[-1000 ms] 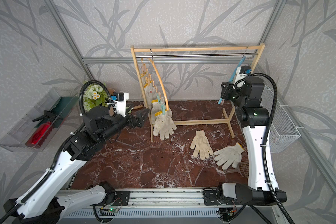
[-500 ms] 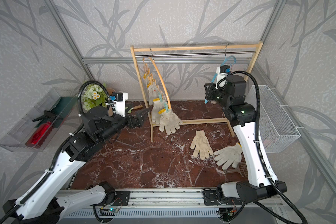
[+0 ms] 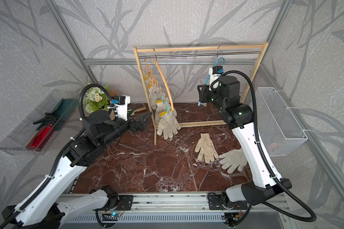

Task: Clip the gloves onto a hanger to dry
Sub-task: Move the hanger to the clothesline.

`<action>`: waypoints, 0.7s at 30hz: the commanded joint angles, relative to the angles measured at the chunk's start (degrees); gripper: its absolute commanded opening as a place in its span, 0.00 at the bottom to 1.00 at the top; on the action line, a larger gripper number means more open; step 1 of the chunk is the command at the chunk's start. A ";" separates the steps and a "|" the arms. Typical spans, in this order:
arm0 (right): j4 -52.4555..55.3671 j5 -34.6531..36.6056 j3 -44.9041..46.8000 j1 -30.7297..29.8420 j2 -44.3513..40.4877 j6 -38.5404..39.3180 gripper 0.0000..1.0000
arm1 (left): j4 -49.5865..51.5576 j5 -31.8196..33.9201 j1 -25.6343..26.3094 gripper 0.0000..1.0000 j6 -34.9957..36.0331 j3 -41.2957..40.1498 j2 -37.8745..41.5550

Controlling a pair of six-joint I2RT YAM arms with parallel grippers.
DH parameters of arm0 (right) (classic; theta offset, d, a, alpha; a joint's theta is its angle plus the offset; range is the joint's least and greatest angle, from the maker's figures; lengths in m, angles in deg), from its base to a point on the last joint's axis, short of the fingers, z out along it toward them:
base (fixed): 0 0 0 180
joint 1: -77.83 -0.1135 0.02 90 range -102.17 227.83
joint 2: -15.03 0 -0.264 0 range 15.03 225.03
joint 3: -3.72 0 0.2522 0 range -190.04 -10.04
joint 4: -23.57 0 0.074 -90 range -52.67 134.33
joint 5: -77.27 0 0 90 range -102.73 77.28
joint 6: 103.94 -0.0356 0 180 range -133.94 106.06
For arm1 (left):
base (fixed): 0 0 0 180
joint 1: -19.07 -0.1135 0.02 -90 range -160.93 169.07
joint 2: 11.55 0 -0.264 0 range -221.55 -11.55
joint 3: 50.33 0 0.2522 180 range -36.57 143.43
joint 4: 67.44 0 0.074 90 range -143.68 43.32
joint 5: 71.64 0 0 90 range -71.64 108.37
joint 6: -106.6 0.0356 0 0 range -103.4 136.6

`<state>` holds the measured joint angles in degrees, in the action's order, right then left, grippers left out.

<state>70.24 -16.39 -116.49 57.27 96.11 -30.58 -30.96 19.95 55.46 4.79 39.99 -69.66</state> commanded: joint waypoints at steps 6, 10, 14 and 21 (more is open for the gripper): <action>-7.03 5.16 1.88 -3.75 -1.89 -0.82 0.43 | 0.35 0.71 0.27 0.99 -0.40 -0.45 0.90; -7.50 4.45 1.21 -5.38 -1.08 -1.24 0.46 | -0.02 0.13 0.27 0.99 -0.67 -0.34 0.28; -7.53 2.61 0.72 -6.35 -0.05 -1.51 0.53 | -0.53 -0.82 0.27 0.99 -1.94 -0.35 -1.02; -8.38 6.02 5.25 -6.36 -2.78 0.85 0.65 | -3.83 -4.43 0.81 0.97 -7.27 -2.37 -3.58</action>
<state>63.62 -12.04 -112.95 51.13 95.21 -31.26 -32.62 17.63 55.67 0.64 38.55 -72.24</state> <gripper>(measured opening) 0.641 0.971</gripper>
